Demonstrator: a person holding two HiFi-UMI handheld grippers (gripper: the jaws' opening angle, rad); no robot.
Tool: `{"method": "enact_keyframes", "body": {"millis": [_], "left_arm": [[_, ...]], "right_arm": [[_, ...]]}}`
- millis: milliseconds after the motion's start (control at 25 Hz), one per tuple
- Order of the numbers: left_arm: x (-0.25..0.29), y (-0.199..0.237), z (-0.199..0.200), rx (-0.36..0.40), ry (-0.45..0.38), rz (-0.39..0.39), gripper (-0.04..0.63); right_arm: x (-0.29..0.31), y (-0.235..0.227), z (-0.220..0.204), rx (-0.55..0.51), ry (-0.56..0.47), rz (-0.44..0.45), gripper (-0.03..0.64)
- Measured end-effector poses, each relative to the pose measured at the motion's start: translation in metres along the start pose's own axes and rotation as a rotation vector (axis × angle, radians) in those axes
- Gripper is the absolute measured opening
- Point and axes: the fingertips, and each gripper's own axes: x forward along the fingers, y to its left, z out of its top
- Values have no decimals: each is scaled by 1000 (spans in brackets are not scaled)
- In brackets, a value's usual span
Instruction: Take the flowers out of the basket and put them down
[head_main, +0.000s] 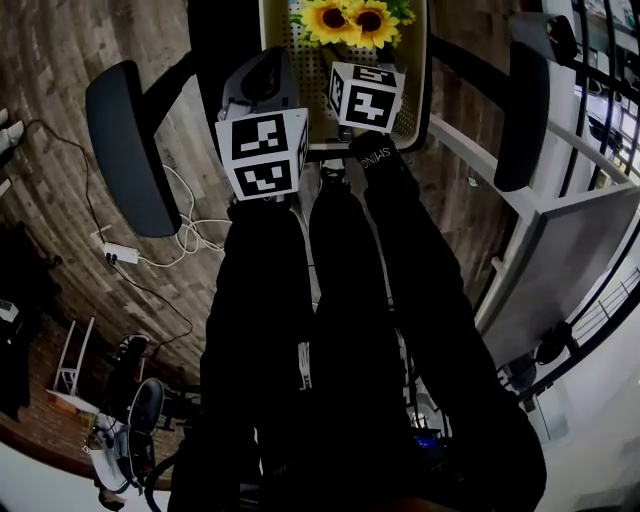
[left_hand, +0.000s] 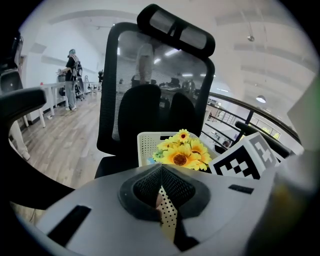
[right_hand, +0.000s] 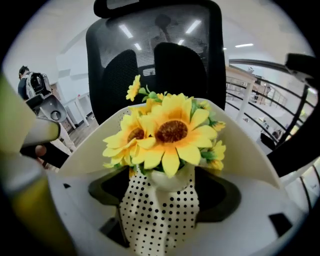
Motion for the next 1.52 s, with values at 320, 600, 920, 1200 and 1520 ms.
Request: {"method": "enact_keyframes", "body": {"millis": [320,600,920,1200,1520], "left_arm": [[3,4,-5,-10,0,-6,2],[10,15,-8,-19,0,-9,2],[18,27,-13,-22,2,-7,1],[18,28,-19,-30,10,-11,2],[13,39,-21,-33,2,-7,0]], "right_arm": [[36,-9,24,-16,-139,-82,472],[65,-13,37,-22,-162,-118,477],[84,-16,47,3,-189,-146,482],[105,-21,42,38,-165,-179,523],[106,-19,53,17,-224,-205,526]]}}
